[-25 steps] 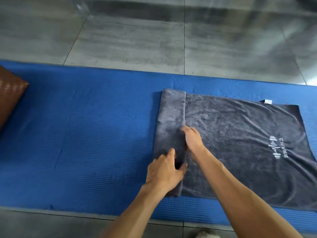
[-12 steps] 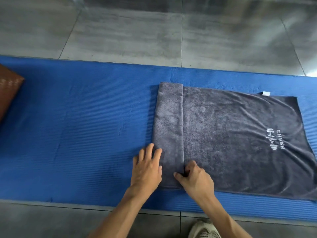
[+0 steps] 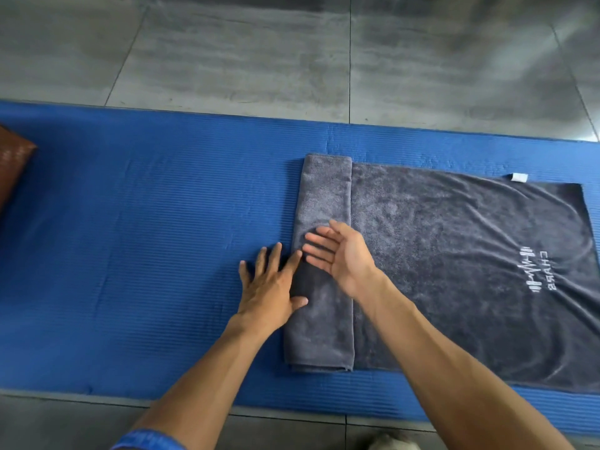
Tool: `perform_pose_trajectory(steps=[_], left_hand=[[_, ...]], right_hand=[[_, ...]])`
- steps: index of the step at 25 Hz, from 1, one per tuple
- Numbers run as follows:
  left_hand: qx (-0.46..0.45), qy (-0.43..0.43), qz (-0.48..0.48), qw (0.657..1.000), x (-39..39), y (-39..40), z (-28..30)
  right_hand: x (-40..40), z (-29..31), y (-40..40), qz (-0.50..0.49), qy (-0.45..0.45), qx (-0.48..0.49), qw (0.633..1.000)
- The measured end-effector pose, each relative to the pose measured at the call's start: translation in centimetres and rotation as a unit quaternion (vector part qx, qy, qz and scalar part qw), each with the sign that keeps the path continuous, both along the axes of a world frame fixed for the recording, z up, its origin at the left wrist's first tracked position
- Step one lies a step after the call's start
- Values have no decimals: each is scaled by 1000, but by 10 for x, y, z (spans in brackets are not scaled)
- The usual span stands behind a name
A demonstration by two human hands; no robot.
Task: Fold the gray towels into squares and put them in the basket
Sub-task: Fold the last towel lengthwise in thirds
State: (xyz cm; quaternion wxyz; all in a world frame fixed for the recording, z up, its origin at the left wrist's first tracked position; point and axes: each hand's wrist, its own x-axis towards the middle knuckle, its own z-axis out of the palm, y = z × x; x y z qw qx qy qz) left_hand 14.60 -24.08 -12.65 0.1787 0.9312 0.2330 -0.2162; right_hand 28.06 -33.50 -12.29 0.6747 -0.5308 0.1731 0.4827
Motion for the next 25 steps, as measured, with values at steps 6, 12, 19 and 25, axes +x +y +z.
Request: perform_pose_trajectory(steps=[6,12,19,25], left_hand=[[-64,78,-21,995,15,9,1],[-70,120,-44,989,23,7,5],[-56,117,-59,990,22,6,3],[-68,106,-45,991,20,9,4]], right_hand=[[59,4,47,-32,-141,-11,989],[72,-37,53,381,-664,-317,560],[105,-35,76,501,-577,-397,508],[81,-29,55,380,-673,-363,521]])
